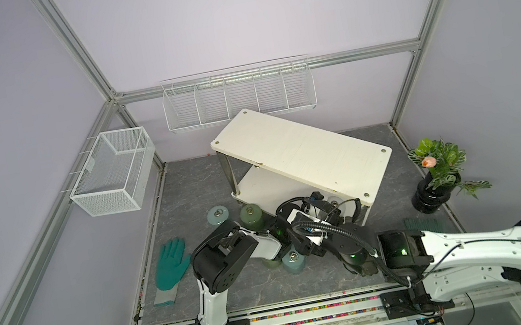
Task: Remove the tea canisters from the shelf
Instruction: Pick up the tea canister from the shelf.
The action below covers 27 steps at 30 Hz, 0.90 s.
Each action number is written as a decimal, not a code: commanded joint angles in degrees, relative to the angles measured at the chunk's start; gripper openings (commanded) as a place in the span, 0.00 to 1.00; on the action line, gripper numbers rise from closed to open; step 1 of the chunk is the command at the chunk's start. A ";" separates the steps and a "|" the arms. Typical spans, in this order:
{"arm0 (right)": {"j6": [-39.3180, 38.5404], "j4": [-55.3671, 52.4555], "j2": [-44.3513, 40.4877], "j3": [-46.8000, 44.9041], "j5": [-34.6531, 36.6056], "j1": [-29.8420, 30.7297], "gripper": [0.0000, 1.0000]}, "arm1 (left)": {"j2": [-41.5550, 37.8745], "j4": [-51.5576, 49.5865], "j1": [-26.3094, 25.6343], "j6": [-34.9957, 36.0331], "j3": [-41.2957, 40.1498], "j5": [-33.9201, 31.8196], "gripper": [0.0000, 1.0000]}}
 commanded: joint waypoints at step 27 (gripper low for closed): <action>-2.19 3.78 -0.75 -0.88 -0.05 0.20 0.89 | 6.45 -0.36 -1.06 -1.53 5.20 -8.46 0.77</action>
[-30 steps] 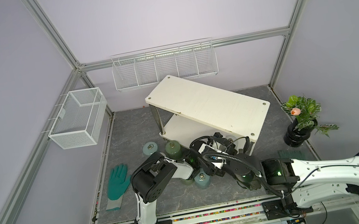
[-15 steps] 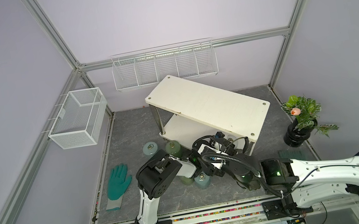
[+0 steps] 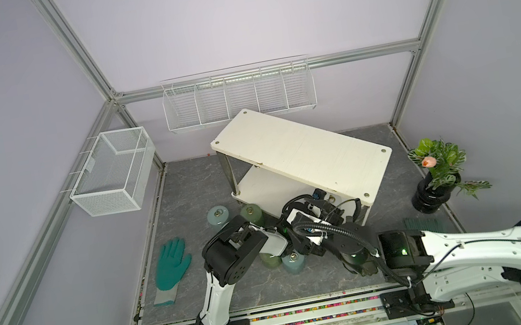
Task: Remove the tea canisters from the shelf
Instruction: Pick up the tea canister from the shelf.
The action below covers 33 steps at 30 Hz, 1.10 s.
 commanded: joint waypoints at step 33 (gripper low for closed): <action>-3.46 10.76 -8.13 -5.94 -4.02 -0.04 0.89 | -11.26 -4.31 -2.62 4.89 -9.80 -22.33 0.65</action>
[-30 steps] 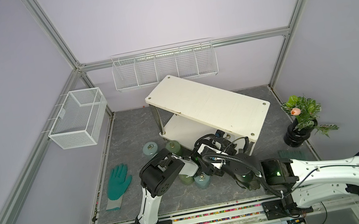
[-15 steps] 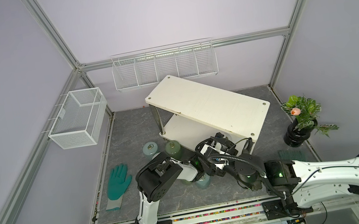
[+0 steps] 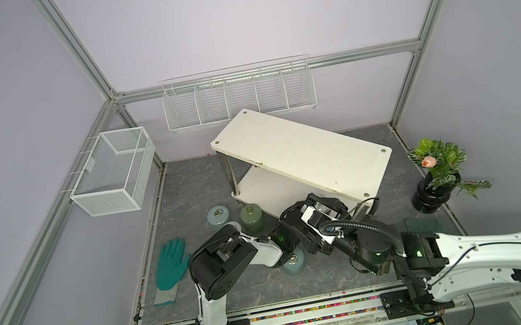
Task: Remove the tea canisters from the shelf
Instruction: Pick up the tea canister from the shelf, then move the tea canister to the center of the board.
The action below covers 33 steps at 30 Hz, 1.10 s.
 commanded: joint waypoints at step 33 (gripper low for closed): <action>-0.96 1.58 -0.17 -0.36 -1.99 0.00 0.89 | -21.53 -6.94 0.08 4.00 -8.03 -14.89 0.64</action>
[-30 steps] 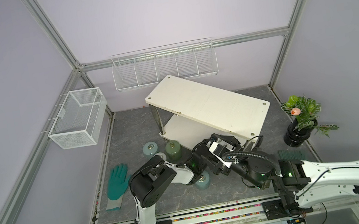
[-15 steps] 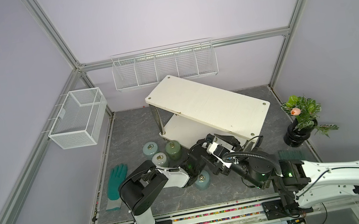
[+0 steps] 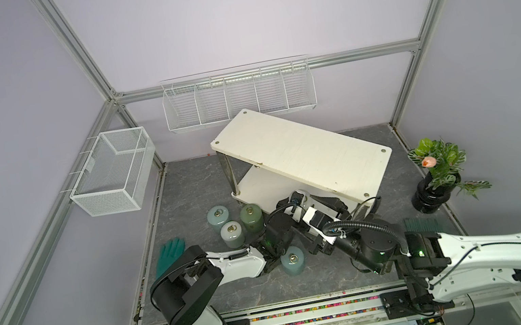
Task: Remove the tea canisters from the shelf
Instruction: Move the tea canister to the center of the board.
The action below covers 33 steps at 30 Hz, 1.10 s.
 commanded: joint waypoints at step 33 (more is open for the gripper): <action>-0.28 2.94 0.24 -2.11 -3.17 -0.05 0.89 | -40.99 -24.53 0.06 -9.66 -17.53 -23.46 0.64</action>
